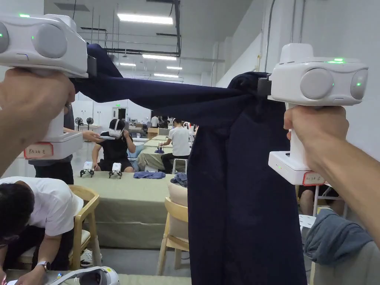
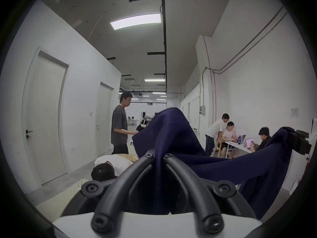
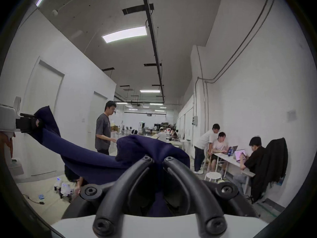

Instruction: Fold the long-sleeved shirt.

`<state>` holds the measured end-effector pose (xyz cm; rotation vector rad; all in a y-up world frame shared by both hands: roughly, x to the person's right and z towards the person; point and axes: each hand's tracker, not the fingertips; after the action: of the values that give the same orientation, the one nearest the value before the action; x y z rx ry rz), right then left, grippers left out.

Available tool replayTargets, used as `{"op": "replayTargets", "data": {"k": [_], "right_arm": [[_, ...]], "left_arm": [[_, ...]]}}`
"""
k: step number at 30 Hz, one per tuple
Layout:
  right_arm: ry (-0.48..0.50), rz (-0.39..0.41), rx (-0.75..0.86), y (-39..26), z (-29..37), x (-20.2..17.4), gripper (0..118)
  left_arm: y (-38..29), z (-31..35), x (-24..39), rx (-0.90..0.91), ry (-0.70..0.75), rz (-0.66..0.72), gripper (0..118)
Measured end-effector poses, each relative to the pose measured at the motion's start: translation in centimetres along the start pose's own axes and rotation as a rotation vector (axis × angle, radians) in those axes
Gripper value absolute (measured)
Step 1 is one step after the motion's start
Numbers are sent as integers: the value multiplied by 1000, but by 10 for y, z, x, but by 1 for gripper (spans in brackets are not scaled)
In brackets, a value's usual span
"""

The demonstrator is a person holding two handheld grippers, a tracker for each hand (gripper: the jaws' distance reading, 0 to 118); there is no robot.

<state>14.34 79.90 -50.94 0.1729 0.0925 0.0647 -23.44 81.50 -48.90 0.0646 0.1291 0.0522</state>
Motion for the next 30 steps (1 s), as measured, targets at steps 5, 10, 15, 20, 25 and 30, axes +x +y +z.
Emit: {"op": "replayTargets", "data": {"k": [5, 10, 15, 20, 25, 30], "right_arm": [[-3, 9, -5, -42, -27, 3, 5], [18, -24, -140, -126, -34, 7, 5], [18, -54, -276, -216, -11, 9, 5], [38, -64, -379, -304, 55, 8, 5], [80, -53, -481, -385, 169, -11, 5], [139, -37, -635, -469, 288, -37, 5]], "left_arm": [[-38, -32, 4, -25, 5, -24, 7], [-117, -52, 2, -139, -7, -60, 7], [-211, -38, 2, -285, -30, -108, 7], [-299, 18, -9, -380, -58, -92, 7], [-403, 115, -29, -518, -79, -97, 7], [-498, 213, -47, -728, -106, -89, 7]]}}
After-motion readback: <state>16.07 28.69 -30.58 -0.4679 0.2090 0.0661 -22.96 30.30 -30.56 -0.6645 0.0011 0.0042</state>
